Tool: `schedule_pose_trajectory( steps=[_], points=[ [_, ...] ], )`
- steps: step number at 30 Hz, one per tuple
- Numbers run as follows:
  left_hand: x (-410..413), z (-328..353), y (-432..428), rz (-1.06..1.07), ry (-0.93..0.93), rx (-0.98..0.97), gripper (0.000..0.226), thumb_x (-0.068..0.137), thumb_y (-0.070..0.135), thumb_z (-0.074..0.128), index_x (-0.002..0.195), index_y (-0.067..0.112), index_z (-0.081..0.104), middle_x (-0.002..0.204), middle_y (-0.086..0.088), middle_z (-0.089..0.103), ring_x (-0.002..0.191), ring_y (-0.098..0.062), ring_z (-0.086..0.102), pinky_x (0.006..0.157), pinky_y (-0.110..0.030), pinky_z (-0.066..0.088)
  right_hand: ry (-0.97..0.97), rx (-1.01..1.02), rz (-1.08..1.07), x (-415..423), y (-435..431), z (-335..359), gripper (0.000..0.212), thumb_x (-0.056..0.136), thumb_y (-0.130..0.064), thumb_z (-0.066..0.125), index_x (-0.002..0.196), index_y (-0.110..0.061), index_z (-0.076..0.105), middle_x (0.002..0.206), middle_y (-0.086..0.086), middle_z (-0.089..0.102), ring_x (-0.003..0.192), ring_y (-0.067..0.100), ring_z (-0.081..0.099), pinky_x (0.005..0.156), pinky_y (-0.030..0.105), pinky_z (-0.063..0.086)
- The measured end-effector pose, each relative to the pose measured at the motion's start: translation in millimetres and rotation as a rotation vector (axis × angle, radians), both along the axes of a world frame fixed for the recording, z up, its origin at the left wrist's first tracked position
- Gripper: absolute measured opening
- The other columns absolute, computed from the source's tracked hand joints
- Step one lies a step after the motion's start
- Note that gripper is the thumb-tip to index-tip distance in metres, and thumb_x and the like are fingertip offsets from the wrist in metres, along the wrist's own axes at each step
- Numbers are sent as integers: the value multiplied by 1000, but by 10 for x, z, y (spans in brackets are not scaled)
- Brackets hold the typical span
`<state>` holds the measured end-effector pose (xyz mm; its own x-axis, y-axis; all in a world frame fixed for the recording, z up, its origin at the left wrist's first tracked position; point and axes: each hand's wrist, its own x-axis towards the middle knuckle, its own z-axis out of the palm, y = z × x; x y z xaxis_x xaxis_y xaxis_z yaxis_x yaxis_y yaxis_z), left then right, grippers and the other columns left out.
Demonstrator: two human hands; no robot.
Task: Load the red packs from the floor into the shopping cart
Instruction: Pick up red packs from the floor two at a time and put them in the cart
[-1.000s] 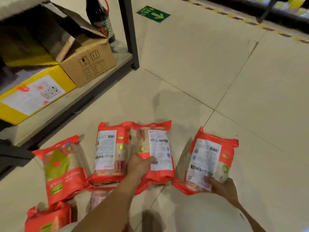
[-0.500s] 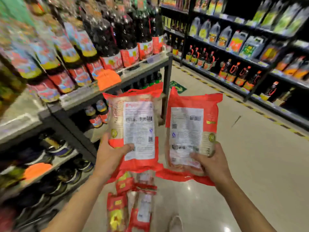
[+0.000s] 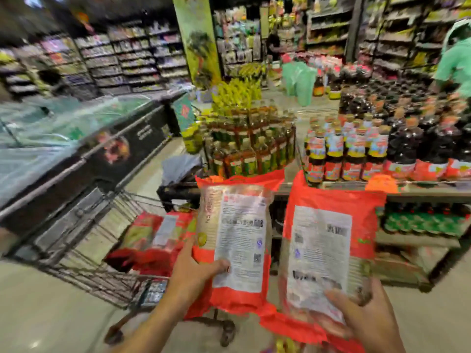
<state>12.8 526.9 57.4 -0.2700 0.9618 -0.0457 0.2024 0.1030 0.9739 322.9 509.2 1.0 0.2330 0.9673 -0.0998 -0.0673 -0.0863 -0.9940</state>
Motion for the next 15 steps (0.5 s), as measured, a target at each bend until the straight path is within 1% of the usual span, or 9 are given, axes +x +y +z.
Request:
schedule_pose_trajectory(
  steps=[1, 2, 4, 5, 7, 9, 11, 13, 15],
  points=[
    [-235, 8, -176, 42, 13, 3, 74, 44, 26, 89, 113, 28, 63, 90, 21, 78, 79, 1, 74, 71, -18, 58, 18, -6, 52, -238, -20, -21, 66, 65, 21, 79, 118, -15, 61, 88, 7, 79, 82, 30, 76, 71, 49, 63],
    [-450, 14, -337, 75, 19, -1, 79, 44, 26, 90, 117, 26, 63, 95, 18, 79, 84, -3, 75, 76, -23, 60, 37, -25, 92, -458, -42, -39, 67, 67, 20, 77, 121, -15, 60, 92, 11, 77, 79, 27, 76, 67, 47, 63],
    [-858, 43, -645, 165, -3, -15, 84, 41, 28, 93, 120, 26, 63, 103, 7, 80, 90, -14, 76, 79, -35, 62, 66, -25, 181, -902, -102, -38, 63, 68, 20, 77, 121, -9, 59, 90, 11, 76, 67, 14, 75, 51, 27, 59],
    [-1066, 42, -782, 208, -13, -10, 82, 41, 26, 93, 117, 26, 64, 103, 4, 80, 89, -16, 77, 74, -34, 63, 53, -25, 228, -1120, -124, -44, 63, 65, 14, 83, 119, -11, 61, 88, 9, 77, 66, 14, 74, 49, 22, 56],
    [-1467, 49, -1009, 277, -22, -7, 79, 39, 27, 92, 113, 27, 65, 101, 4, 80, 86, -16, 77, 68, -28, 61, -15, -23, 332, -1543, -158, -68, 79, 41, -16, 98, 113, -21, 64, 88, 0, 79, 76, 17, 75, 62, 26, 58],
    [-1852, 24, -1167, 327, -28, -5, 82, 35, 34, 91, 112, 26, 65, 100, 3, 80, 86, -18, 77, 68, -30, 60, -31, -39, 385, -1918, -146, -110, 101, 18, -43, 98, 111, -25, 64, 94, -5, 79, 86, 17, 75, 80, 39, 57],
    [-2239, -41, -1258, 366, -45, -4, 84, 33, 32, 90, 112, 23, 65, 98, 3, 80, 84, -17, 77, 63, -26, 60, -53, -54, 441, -2335, -88, -100, 101, 23, -42, 98, 117, -24, 64, 99, -4, 79, 92, 18, 75, 88, 48, 56],
    [-2640, -124, -1264, 392, -75, -8, 83, 33, 28, 90, 111, 22, 64, 94, 6, 80, 80, -13, 77, 58, -22, 59, -40, -44, 490, -2758, -14, -75, 103, 25, -35, 99, 120, -19, 64, 100, 0, 79, 93, 19, 75, 85, 44, 56],
    [-3071, -230, -1215, 396, -98, -11, 81, 34, 29, 91, 109, 23, 64, 93, 5, 80, 79, -13, 76, 58, -23, 59, 18, -70, 524, -3186, 77, -116, 112, 22, -42, 101, 124, -15, 63, 106, 7, 78, 98, 25, 74, 90, 48, 54]
  ],
)
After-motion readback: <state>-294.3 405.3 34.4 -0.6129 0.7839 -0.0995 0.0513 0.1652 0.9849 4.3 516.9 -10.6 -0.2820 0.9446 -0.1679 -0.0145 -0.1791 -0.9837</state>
